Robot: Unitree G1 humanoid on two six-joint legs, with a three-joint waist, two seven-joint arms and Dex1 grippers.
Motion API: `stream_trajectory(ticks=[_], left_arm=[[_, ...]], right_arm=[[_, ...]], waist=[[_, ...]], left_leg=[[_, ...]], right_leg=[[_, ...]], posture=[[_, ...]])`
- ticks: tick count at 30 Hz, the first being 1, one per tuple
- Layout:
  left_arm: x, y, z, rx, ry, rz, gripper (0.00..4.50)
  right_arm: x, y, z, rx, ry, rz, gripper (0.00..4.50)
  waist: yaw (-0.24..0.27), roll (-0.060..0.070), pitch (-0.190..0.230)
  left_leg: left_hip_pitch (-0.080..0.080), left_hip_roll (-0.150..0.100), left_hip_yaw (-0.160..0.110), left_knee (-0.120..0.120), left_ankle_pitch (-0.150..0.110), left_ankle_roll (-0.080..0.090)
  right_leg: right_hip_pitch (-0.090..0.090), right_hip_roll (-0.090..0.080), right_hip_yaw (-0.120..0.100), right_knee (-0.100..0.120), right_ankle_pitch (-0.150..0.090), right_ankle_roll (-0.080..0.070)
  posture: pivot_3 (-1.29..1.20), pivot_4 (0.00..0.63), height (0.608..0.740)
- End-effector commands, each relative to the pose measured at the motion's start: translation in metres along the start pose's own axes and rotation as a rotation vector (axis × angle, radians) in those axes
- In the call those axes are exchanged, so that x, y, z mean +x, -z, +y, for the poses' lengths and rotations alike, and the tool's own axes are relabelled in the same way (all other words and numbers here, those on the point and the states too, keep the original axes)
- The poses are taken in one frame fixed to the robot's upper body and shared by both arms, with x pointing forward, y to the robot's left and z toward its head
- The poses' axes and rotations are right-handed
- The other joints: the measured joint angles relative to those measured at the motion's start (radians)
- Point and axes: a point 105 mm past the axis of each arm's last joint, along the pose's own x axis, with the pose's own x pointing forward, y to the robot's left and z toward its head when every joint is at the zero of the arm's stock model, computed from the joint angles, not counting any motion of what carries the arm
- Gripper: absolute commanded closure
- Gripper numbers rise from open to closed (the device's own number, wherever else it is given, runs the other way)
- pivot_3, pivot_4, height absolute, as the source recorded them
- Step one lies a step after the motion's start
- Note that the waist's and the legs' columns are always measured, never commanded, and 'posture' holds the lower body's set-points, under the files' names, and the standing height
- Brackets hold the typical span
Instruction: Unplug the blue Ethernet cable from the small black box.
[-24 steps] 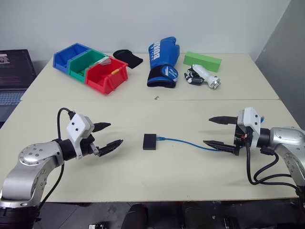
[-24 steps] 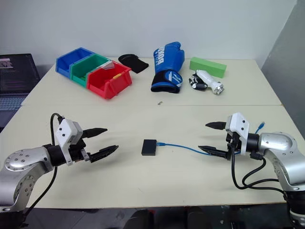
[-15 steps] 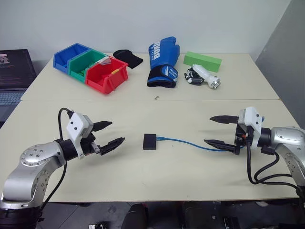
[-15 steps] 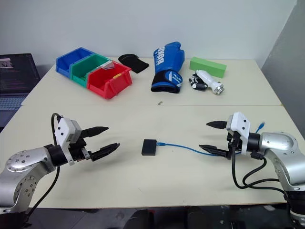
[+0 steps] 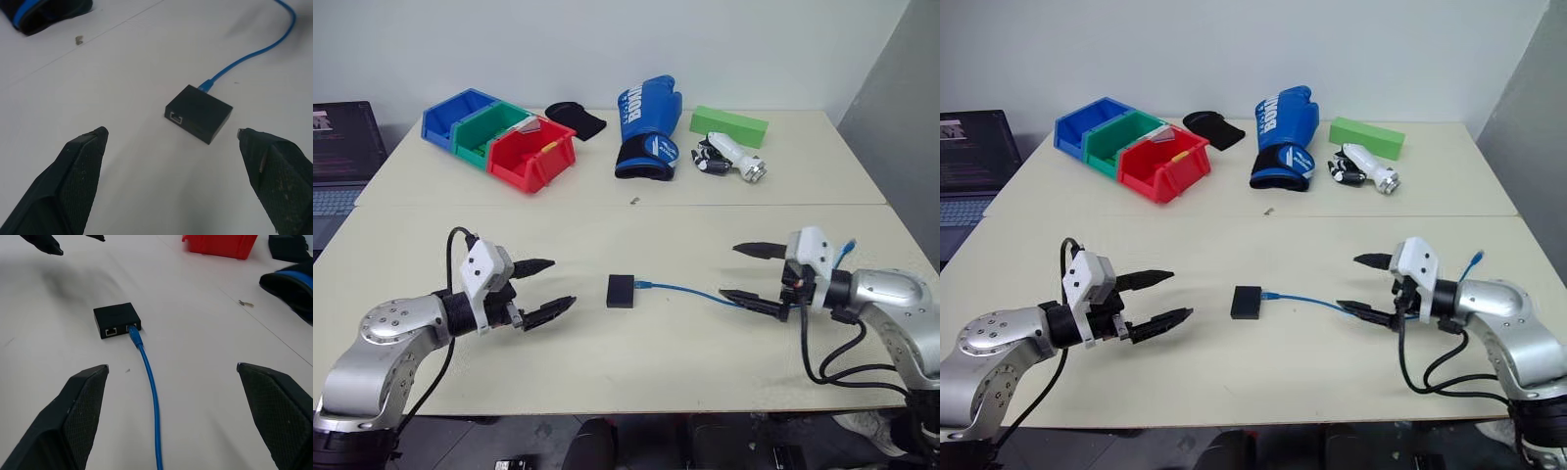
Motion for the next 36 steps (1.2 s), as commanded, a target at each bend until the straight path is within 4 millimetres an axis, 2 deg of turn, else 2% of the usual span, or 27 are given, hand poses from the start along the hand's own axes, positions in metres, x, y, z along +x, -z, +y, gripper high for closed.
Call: stream_trajectory(ticks=[1,8,11,17,20,25,32,36], left_arm=[[-0.004,-0.007,-0.006,0.041,0.070,0.013,0.00],[-0.003,0.001,-0.010,0.068,0.136,0.090,0.00],[0.000,0.000,-0.013,0.074,0.149,0.087,0.00],[0.003,-0.001,-0.016,0.080,0.167,0.090,0.00],[0.004,0.000,-0.018,0.074,0.166,0.094,0.00],[0.006,0.003,-0.019,0.067,0.169,0.099,0.00],[0.006,0.008,-0.014,0.054,0.151,0.127,0.00],[0.006,0.015,-0.004,-0.034,0.106,0.143,0.00]], right_arm=[[0.025,0.000,0.001,-0.001,0.002,-0.016,0.04],[0.076,0.026,0.004,-0.003,-0.030,0.043,0.04],[0.094,0.031,0.006,-0.016,-0.045,0.048,0.04],[0.115,0.038,0.010,-0.049,-0.091,0.069,0.04],[0.118,0.039,0.012,-0.055,-0.117,0.075,0.48],[0.122,0.038,0.017,-0.055,-0.149,0.085,1.55],[0.120,0.039,0.014,-0.091,-0.139,0.118,3.29],[0.111,0.032,0.008,-0.201,-0.120,0.117,4.28]], waist=[[-0.002,0.000,0.000],[0.000,0.001,0.001],[0.000,0.001,0.001],[-0.001,0.001,0.001],[-0.001,0.001,0.001],[-0.001,0.001,0.001],[-0.001,0.001,0.001],[0.001,0.001,0.001]], left_leg=[[0.000,0.000,0.000,0.000,0.000,0.000],[0.000,-0.001,0.001,0.000,0.000,0.000],[0.000,-0.001,0.000,0.000,0.000,0.000],[0.000,0.000,0.001,0.000,0.000,0.000],[0.000,0.000,0.000,0.000,0.000,0.000],[0.000,0.000,0.001,0.000,0.000,0.000],[0.000,0.000,0.000,0.000,0.000,0.000],[0.000,-0.001,0.000,0.000,0.000,0.000]], right_leg=[[0.000,0.000,0.000,0.000,0.000,0.000],[-0.001,0.000,-0.001,0.000,0.000,0.000],[-0.001,0.000,-0.001,0.000,0.000,0.000],[-0.002,0.001,-0.001,0.001,0.000,0.000],[-0.001,0.001,-0.001,0.000,0.000,0.000],[-0.001,0.001,-0.002,0.001,0.000,0.000],[-0.001,0.001,-0.002,0.001,0.000,0.000],[-0.001,0.001,-0.002,0.001,0.000,0.000]], posture=[[0.00,0.150,0.740],[0.00,0.150,0.740],[0.00,0.150,0.740],[0.00,0.150,0.740],[0.00,0.150,0.740],[0.00,0.150,0.740],[0.00,0.150,0.740],[0.00,0.150,0.740]])
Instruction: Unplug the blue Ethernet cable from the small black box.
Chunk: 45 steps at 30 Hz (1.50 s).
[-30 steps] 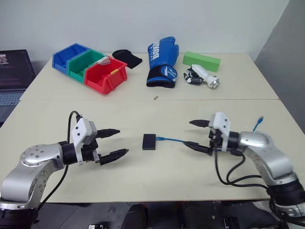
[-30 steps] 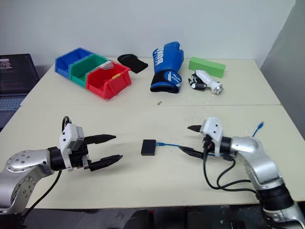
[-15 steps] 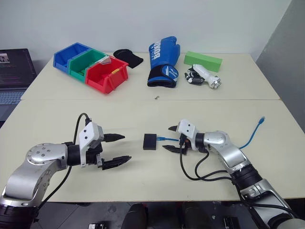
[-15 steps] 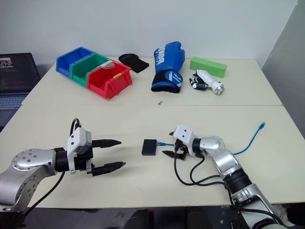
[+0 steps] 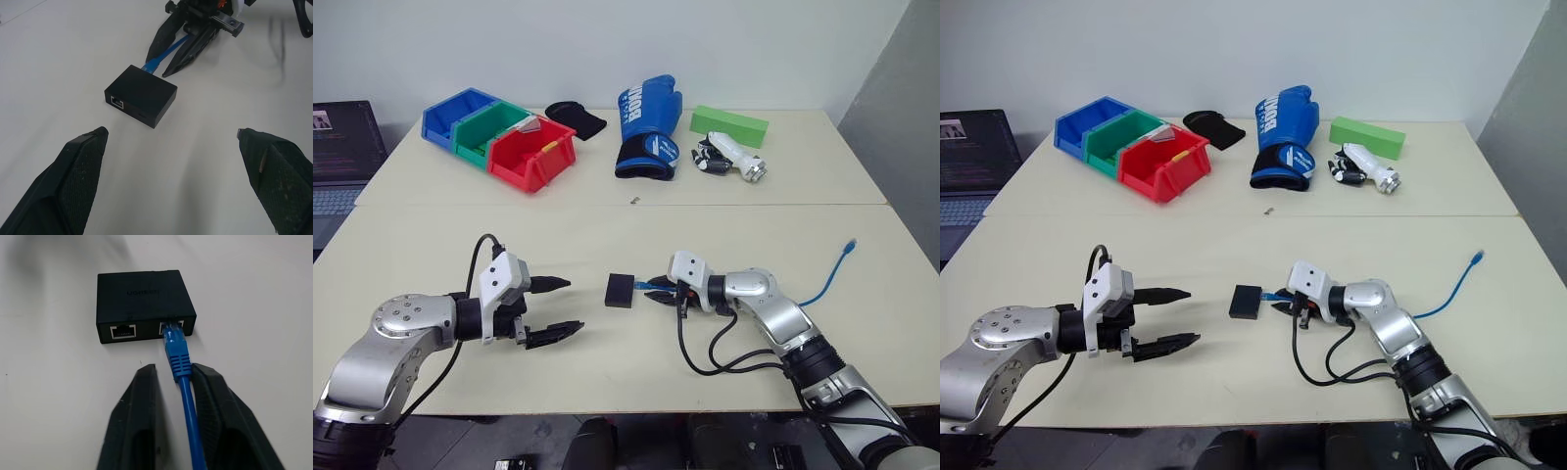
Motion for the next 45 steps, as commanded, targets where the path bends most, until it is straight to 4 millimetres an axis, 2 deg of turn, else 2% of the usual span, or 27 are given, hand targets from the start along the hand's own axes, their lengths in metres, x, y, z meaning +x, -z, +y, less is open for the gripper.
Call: stream_trajectory(ticks=[1,7,11,15,22,28,31,35,37,45], left_arm=[[-0.003,0.002,0.009,-0.076,-0.039,-0.008,0.00],[-0.004,0.000,0.018,-0.280,-0.065,-0.101,0.00],[0.004,-0.005,0.010,-0.479,0.023,-0.180,0.00],[0.016,-0.020,-0.002,-0.569,0.120,-0.252,0.00],[0.030,-0.035,-0.011,-0.624,0.181,-0.327,0.00],[0.034,-0.039,-0.014,-0.669,0.203,-0.371,0.00],[0.035,-0.039,-0.014,-0.693,0.212,-0.397,0.47],[0.035,-0.041,-0.013,-0.713,0.224,-0.430,1.38],[0.035,-0.042,-0.011,-0.721,0.222,-0.441,1.67],[0.035,-0.039,-0.010,-0.766,0.223,-0.445,3.54]], right_arm=[[-0.015,-0.011,-0.012,-0.140,0.050,0.010,4.44],[-0.033,-0.036,-0.017,-0.311,0.074,-0.044,4.46],[-0.040,-0.058,-0.010,-0.472,0.039,-0.107,4.46],[-0.043,-0.075,-0.005,-0.607,-0.014,-0.132,4.46],[-0.045,-0.093,0.001,-0.659,-0.056,-0.162,4.46],[-0.045,-0.102,0.001,-0.647,-0.059,-0.185,4.46],[-0.046,-0.105,0.000,-0.655,-0.056,-0.188,4.46],[-0.046,-0.107,0.000,-0.672,-0.054,-0.192,4.46],[-0.046,-0.108,0.000,-0.679,-0.052,-0.193,4.46],[-0.048,-0.109,0.001,-0.723,-0.046,-0.200,4.46]], waist=[[0.001,0.000,0.000],[-0.001,0.000,0.000],[-0.001,0.000,0.000],[-0.001,0.000,0.000],[0.000,0.000,0.000],[0.000,0.000,0.000],[0.000,0.000,0.000],[0.000,0.000,0.000],[0.000,0.000,0.000],[0.000,0.000,0.000]], left_leg=[[0.000,0.000,0.000,0.000,0.000,0.000],[-0.001,0.000,0.000,0.000,0.000,0.000],[-0.001,0.000,0.000,0.000,0.000,0.000],[-0.001,0.000,0.000,0.000,0.000,0.000],[-0.001,0.001,-0.001,0.001,0.000,0.000],[-0.001,0.001,-0.001,0.001,0.000,-0.001],[-0.001,0.001,-0.001,0.001,0.000,-0.001],[-0.001,0.001,-0.001,0.001,0.000,-0.001],[-0.001,0.000,-0.001,0.001,0.000,-0.001],[-0.001,0.000,-0.001,0.001,0.000,-0.001]], right_leg=[[0.000,0.000,0.000,0.000,0.000,0.000],[-0.001,0.000,0.000,0.000,0.000,0.000],[-0.001,0.000,0.000,0.000,0.000,0.000],[0.000,-0.001,0.000,0.000,0.000,0.000],[0.000,-0.002,0.000,0.000,0.000,0.000],[0.000,-0.002,0.001,0.000,0.000,0.000],[0.000,-0.002,0.001,0.000,0.000,0.000],[0.000,-0.002,0.001,0.000,0.000,0.000],[0.000,-0.002,0.001,0.000,0.000,0.000],[0.000,-0.002,0.001,0.000,0.000,0.000]], posture=[[0.00,0.150,0.740],[0.00,0.150,0.740],[0.00,0.150,0.740],[0.00,0.150,0.740],[0.00,0.150,0.740],[0.00,0.150,0.740],[0.00,0.150,0.740],[0.00,0.150,0.740],[0.00,0.150,0.740],[0.00,0.150,0.740]])
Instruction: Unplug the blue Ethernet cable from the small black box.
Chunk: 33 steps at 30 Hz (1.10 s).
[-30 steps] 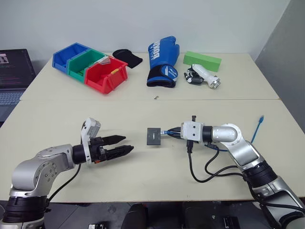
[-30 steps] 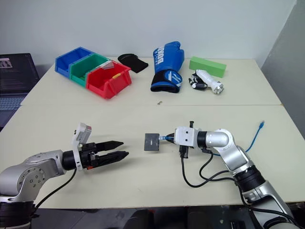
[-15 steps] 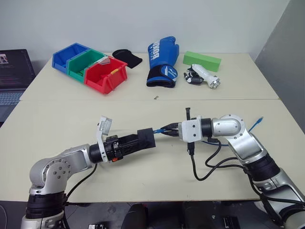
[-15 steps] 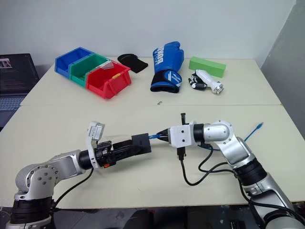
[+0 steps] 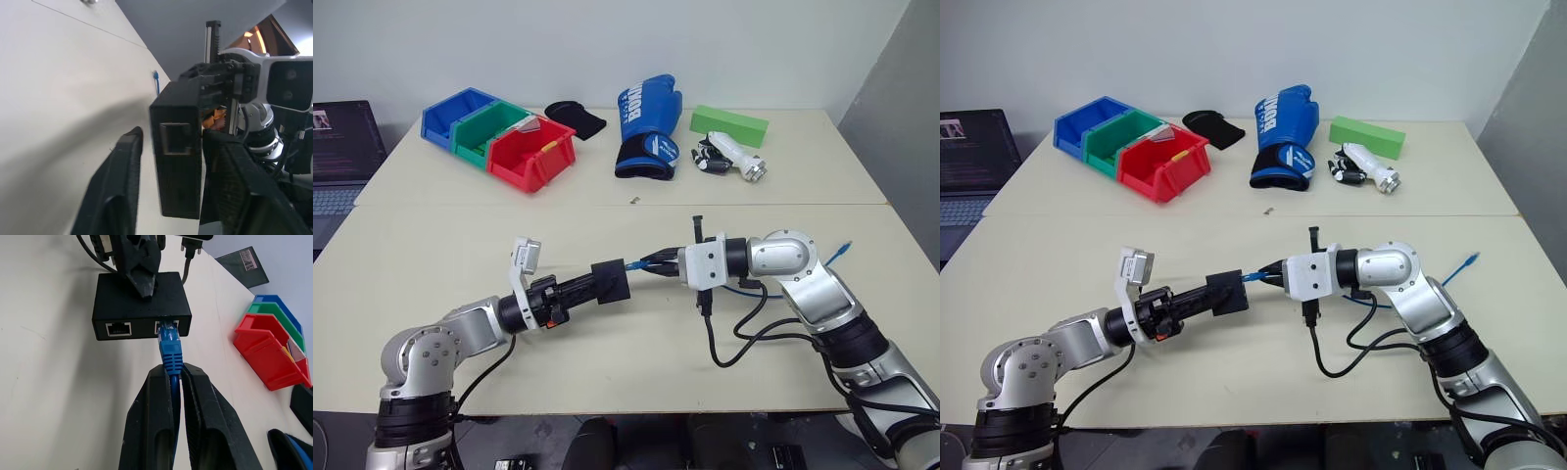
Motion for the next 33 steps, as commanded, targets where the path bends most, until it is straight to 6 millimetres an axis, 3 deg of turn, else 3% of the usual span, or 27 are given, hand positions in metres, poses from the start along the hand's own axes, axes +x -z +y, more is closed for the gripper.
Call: stream_trajectory(ticks=[1,5,7,11,12,13,14,17,24,33], left_arm=[[0.001,-0.003,-0.003,-0.004,0.012,-0.012,3.66],[0.004,0.002,-0.003,0.001,0.016,0.020,3.73],[0.005,0.003,-0.004,0.005,0.018,0.032,3.73],[0.005,0.005,-0.006,0.027,0.032,0.068,3.73],[0.007,0.007,-0.008,0.051,0.044,0.094,3.73],[0.008,0.007,-0.010,0.068,0.052,0.111,3.73],[0.010,0.008,-0.011,0.100,0.063,0.132,3.73],[0.014,0.006,-0.016,0.188,0.099,0.168,3.73],[0.016,-0.004,-0.024,0.326,0.165,0.208,3.73],[0.011,-0.002,-0.021,0.373,0.185,0.249,3.73]], right_arm=[[-0.004,-0.018,-0.009,-0.091,0.023,-0.054,4.46],[-0.004,-0.023,0.000,-0.125,-0.026,-0.076,4.47],[-0.004,-0.022,0.005,-0.127,-0.053,-0.071,3.77],[-0.013,-0.022,0.014,-0.089,-0.107,-0.063,2.89],[-0.020,-0.024,0.014,-0.002,-0.103,-0.075,2.81],[-0.024,-0.026,0.015,0.062,-0.103,-0.086,2.42],[-0.028,-0.029,0.014,0.182,-0.084,-0.115,2.40],[-0.030,-0.037,0.014,0.491,-0.068,-0.188,1.72],[-0.023,-0.035,0.022,0.895,-0.075,-0.231,1.66],[-0.018,-0.027,0.024,1.098,-0.074,-0.261,1.66]], waist=[[0.000,0.000,0.000],[0.000,0.000,0.000],[0.000,0.000,0.000],[0.000,0.000,0.000],[0.000,0.000,0.000],[0.000,0.000,0.000],[0.003,0.000,0.000],[0.003,0.000,0.000],[0.001,0.000,0.000],[0.000,0.000,0.000]], left_leg=[[0.000,0.000,0.000,0.000,0.000,0.000],[0.000,0.000,0.000,0.000,0.000,0.000],[0.000,0.000,0.000,0.000,0.000,0.000],[0.000,0.000,0.000,0.000,0.000,0.000],[0.000,0.000,0.000,0.000,0.000,0.000],[0.000,0.000,-0.001,0.000,0.000,0.000],[0.000,0.000,0.000,0.000,0.000,0.000],[-0.001,0.000,-0.002,0.000,0.000,0.000],[-0.001,0.000,-0.001,-0.001,0.000,0.000],[-0.001,-0.001,0.000,-0.001,0.000,0.001]], right_leg=[[0.000,0.000,0.000,0.000,0.000,0.000],[0.000,0.000,0.000,0.000,0.000,0.000],[0.000,0.000,0.000,0.000,0.000,0.000],[0.000,0.000,0.000,0.000,0.000,0.000],[0.000,0.000,0.000,0.000,0.000,0.000],[0.000,0.000,0.000,0.000,0.000,0.000],[0.000,0.000,0.000,0.000,0.000,0.000],[0.000,0.000,0.001,-0.001,0.000,0.000],[0.000,0.000,0.001,-0.001,0.000,0.000],[0.000,0.001,0.000,-0.001,0.000,0.000]], posture=[[0.00,0.150,0.740],[0.00,0.150,0.740],[0.00,0.150,0.740],[0.00,0.150,0.740],[0.00,0.150,0.740],[0.00,0.150,0.740],[0.00,0.150,0.740],[0.00,0.150,0.740],[0.00,0.150,0.740],[0.00,0.150,0.740]])
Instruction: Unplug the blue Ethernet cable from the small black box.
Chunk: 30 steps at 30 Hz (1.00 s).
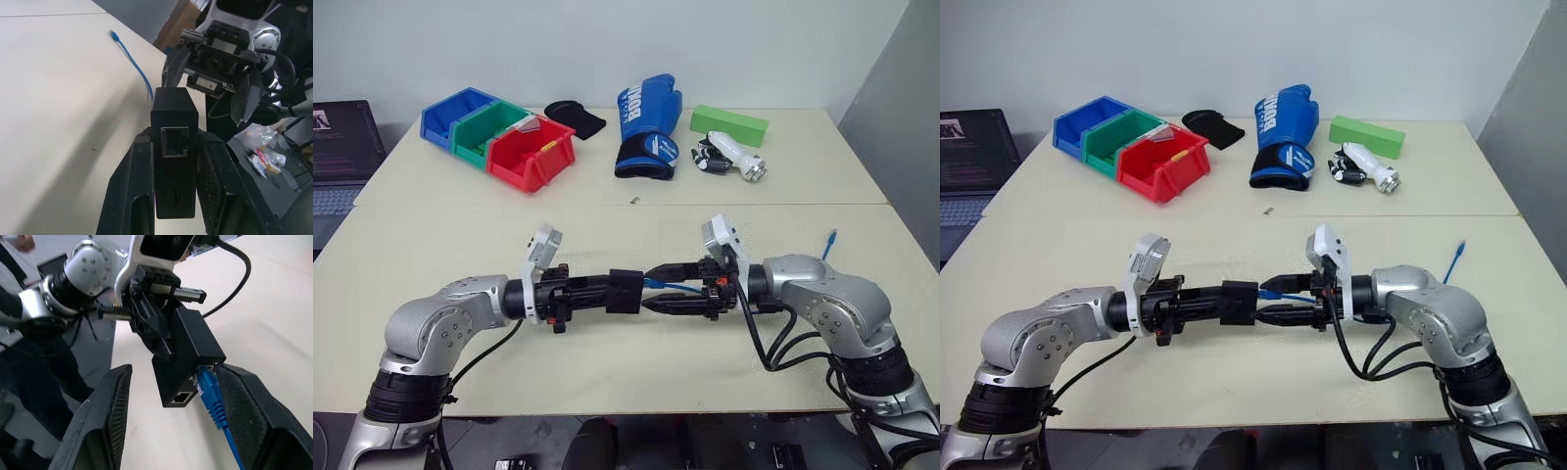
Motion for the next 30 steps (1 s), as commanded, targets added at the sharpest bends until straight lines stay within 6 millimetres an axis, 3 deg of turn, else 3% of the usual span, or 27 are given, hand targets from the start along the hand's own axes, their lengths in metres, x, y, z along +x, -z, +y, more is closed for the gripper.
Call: stream_trajectory(ticks=[1,10,21,30], left_arm=[[-0.001,-0.004,-0.003,0.040,0.025,-0.003,3.73],[-0.004,0.001,-0.002,0.045,0.023,0.005,3.73],[-0.006,0.006,0.001,0.043,0.009,0.001,3.73],[-0.007,0.010,0.001,0.036,0.009,-0.003,3.73]], right_arm=[[-0.003,-0.004,-0.002,0.036,0.001,-0.031,1.66],[0.001,0.005,-0.011,0.083,0.020,-0.014,1.66],[0.005,0.002,-0.010,0.107,0.009,-0.032,1.66],[0.007,0.009,-0.009,0.099,0.020,-0.003,3.38]], waist=[[0.000,0.000,0.000],[0.000,0.000,0.000],[0.000,0.000,0.000],[0.000,0.000,0.000]], left_leg=[[0.000,0.000,0.000,0.000,0.000,0.000],[0.000,0.000,0.000,0.000,0.000,0.000],[0.000,0.000,0.000,0.000,0.000,0.000],[0.000,0.000,0.000,0.000,0.000,0.000]], right_leg=[[0.000,0.000,0.000,0.000,0.000,0.000],[0.000,0.000,0.000,0.000,0.000,0.000],[-0.001,0.000,0.000,0.000,0.000,0.000],[-0.001,0.000,0.000,0.000,0.000,0.000]], posture=[[0.00,0.150,0.740],[0.00,0.150,0.740],[0.00,0.150,0.740],[0.00,0.150,0.740]])
